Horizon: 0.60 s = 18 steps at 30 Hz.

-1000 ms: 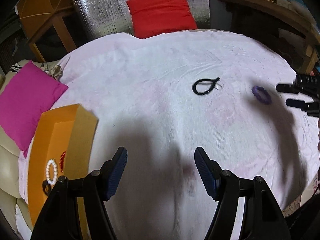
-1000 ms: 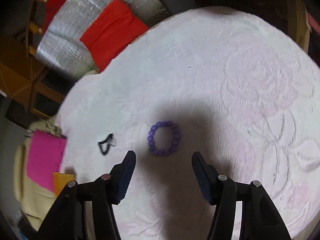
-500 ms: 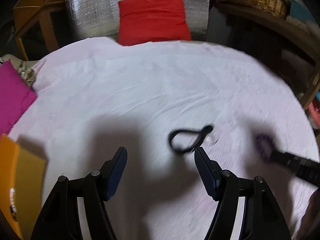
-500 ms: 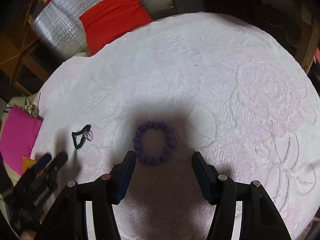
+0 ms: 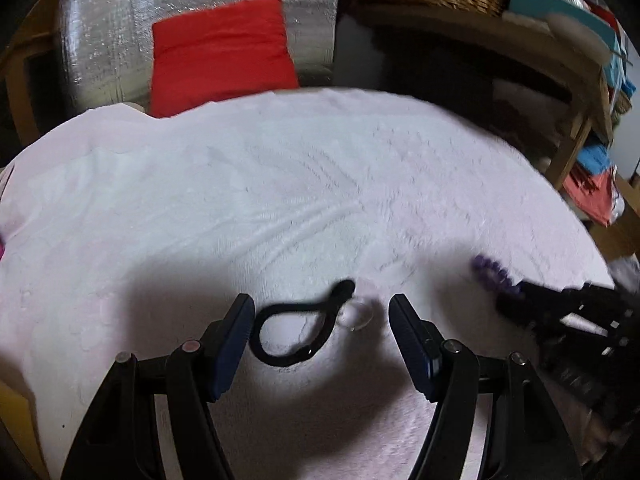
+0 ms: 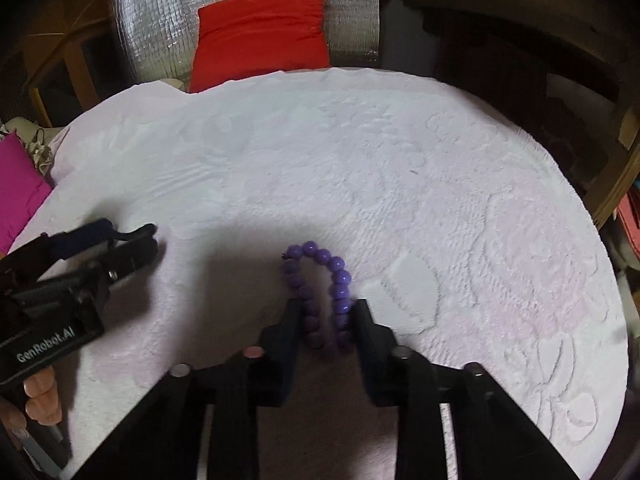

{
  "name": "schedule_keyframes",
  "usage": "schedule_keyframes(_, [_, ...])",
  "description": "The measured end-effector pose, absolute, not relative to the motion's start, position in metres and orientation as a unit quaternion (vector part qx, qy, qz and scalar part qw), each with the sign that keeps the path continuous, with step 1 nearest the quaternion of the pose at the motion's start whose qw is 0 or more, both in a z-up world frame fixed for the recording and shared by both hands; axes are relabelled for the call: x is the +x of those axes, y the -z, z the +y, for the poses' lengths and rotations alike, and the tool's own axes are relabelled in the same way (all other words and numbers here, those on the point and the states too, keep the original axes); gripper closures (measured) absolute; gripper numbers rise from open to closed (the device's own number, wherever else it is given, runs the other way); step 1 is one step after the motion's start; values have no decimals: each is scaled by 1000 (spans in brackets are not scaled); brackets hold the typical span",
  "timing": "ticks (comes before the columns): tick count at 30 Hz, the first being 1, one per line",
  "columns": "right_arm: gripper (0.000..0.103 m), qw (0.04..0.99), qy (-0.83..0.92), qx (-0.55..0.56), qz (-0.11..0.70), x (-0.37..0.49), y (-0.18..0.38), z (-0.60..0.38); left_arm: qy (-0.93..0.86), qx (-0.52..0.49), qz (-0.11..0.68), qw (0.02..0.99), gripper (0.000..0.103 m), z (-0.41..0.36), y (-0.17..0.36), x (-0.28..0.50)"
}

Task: Organize jewelry
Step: 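Close the left tool on the black hair tie while the right tool grips the purple bracelet, then lift the black hair tie with the left tool over the box while the right tool carries the purple bracelet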

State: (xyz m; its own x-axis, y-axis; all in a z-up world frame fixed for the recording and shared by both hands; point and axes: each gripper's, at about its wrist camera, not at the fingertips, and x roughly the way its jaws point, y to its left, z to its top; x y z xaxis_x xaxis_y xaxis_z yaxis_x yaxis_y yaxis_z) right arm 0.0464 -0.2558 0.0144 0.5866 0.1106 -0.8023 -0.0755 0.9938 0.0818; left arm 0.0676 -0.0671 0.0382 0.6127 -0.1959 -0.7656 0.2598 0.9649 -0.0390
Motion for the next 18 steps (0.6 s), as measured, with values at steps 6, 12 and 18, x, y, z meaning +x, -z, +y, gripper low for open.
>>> schedule_keyframes(6, [83,891,-62,58,446,46,-18,-273,156,33,432,888,92,-60,-38,68])
schedule_keyframes(12, [92,896,-67,72,434,39,-31,-277,157,4,441,884,98,-52,-42,65])
schedule_keyframes(18, [92,899,-80,86,421,31,-43,-274,153,-3,433,888,98,-46,-55,52])
